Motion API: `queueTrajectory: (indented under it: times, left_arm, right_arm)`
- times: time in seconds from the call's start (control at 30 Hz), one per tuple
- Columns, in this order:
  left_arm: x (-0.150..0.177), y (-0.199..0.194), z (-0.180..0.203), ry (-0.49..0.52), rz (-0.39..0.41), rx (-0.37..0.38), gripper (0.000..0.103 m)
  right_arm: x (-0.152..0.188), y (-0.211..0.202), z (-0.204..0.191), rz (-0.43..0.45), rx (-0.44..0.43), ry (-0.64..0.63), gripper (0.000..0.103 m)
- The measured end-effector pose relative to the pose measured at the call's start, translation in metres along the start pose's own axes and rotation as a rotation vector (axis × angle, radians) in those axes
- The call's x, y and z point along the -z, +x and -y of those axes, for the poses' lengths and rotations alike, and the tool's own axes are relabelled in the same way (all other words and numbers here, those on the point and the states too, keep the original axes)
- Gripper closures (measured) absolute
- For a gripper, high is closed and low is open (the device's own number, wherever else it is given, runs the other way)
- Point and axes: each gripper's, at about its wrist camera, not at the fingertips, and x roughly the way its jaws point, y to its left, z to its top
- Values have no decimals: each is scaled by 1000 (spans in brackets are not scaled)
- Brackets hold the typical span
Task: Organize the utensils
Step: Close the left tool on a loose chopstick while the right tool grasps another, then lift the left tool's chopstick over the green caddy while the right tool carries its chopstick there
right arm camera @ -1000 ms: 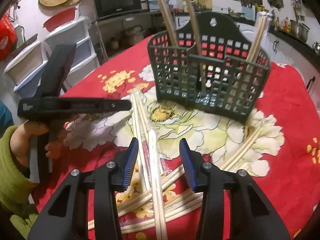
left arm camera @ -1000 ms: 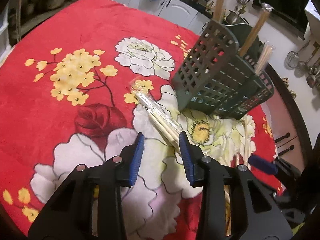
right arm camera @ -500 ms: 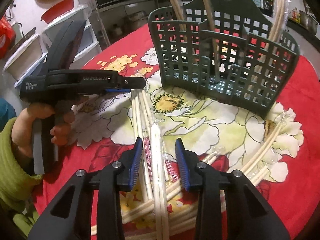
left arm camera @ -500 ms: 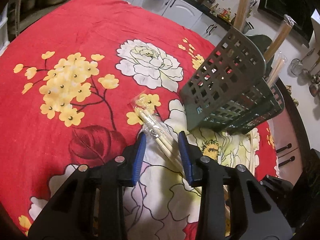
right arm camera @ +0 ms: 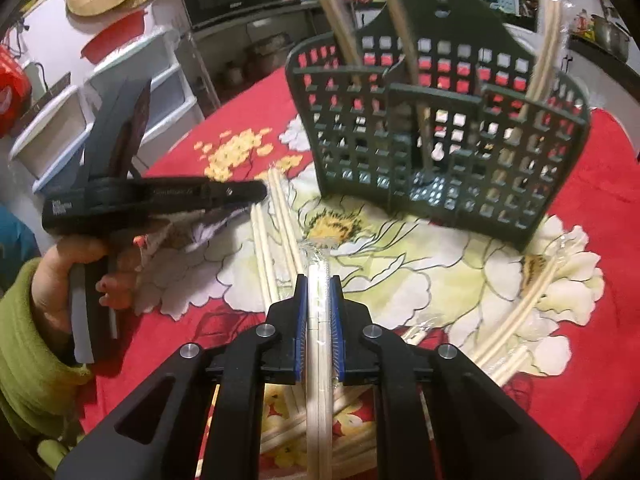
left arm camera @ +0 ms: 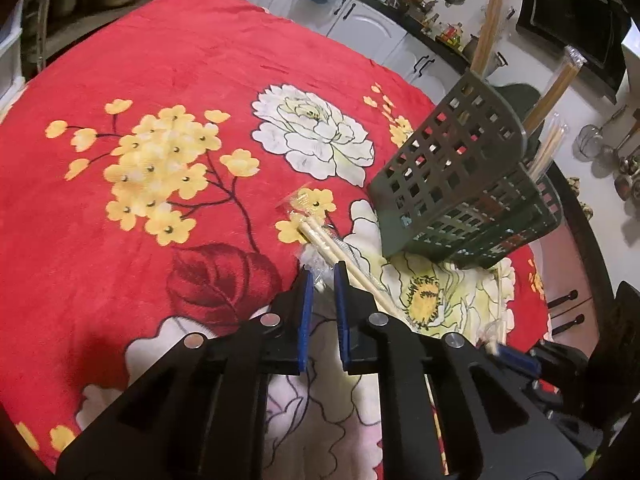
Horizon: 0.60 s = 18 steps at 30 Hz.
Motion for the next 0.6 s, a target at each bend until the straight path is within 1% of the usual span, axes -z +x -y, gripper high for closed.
queueTrajectory:
  times: [0.13,0.23,0.43,0.5,0.6]
  left_arm:
    - [2,-16,5,22,38,11,97]
    - [1,-32,16,54,82,25,98]
    - [-4,-63,43,119,162,38,99]
    - [-6,-71,54,146,182,40,99]
    - [-9,-80,71,191,206,39,99]
  right_arm:
    - [-2,-18,3,51,9,10,92]
    - [-6,-34,4,102,21,13,92]
    - [-12,-71,4,215,34,23,93]
    - [-12,-79,5,242,38,23,97]
    - [-14,-92,7,286,41,23,97]
